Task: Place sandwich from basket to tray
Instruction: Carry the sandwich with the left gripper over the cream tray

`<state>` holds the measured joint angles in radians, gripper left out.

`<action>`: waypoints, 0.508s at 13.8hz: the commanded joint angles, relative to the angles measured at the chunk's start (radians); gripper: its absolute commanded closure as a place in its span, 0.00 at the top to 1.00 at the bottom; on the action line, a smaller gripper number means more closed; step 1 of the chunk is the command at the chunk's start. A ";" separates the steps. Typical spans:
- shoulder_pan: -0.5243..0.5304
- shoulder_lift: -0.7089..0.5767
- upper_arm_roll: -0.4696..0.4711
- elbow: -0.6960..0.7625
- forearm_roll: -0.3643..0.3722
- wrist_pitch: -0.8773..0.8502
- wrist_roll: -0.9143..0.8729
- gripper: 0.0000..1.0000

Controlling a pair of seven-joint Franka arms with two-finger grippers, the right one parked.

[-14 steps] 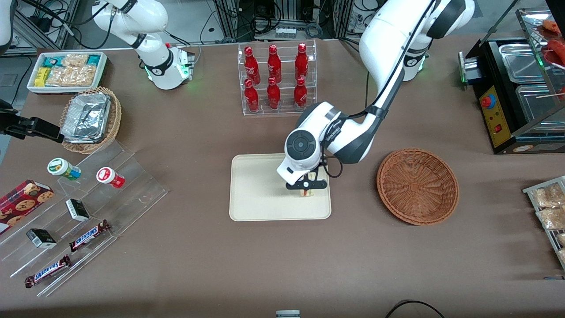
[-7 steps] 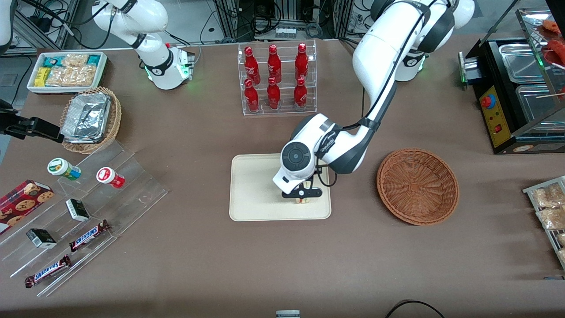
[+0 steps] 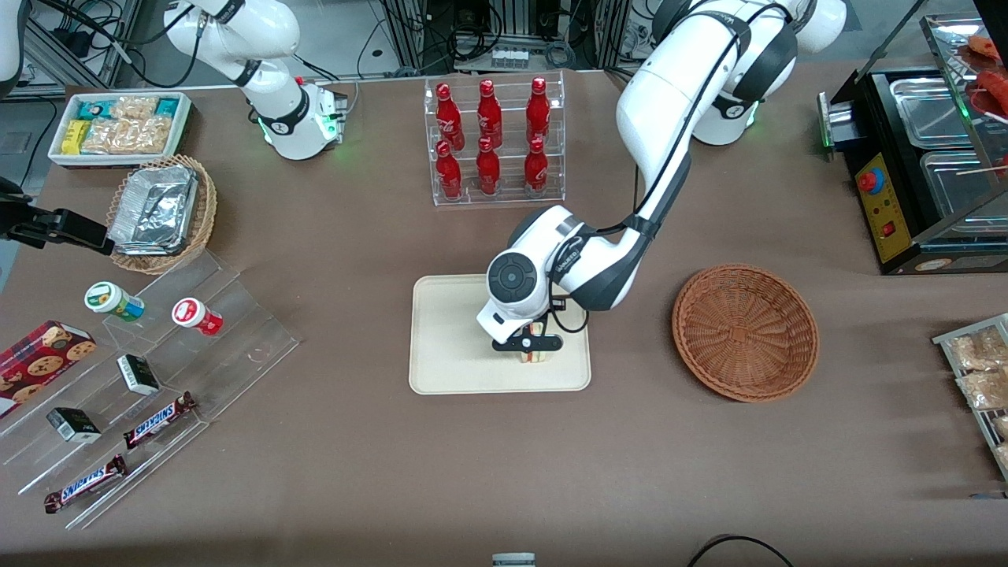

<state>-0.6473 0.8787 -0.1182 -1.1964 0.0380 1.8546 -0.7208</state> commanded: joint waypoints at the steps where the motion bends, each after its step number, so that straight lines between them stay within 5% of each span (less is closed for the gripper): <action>1: -0.017 0.028 0.015 0.041 0.016 0.005 -0.011 0.04; 3: -0.017 0.028 0.015 0.041 0.017 0.003 -0.009 0.91; 4: -0.017 0.025 0.015 0.041 0.017 0.003 -0.012 1.00; 7: -0.014 0.016 0.019 0.043 0.017 -0.002 -0.012 1.00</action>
<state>-0.6475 0.8854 -0.1150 -1.1873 0.0406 1.8619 -0.7208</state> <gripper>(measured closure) 0.471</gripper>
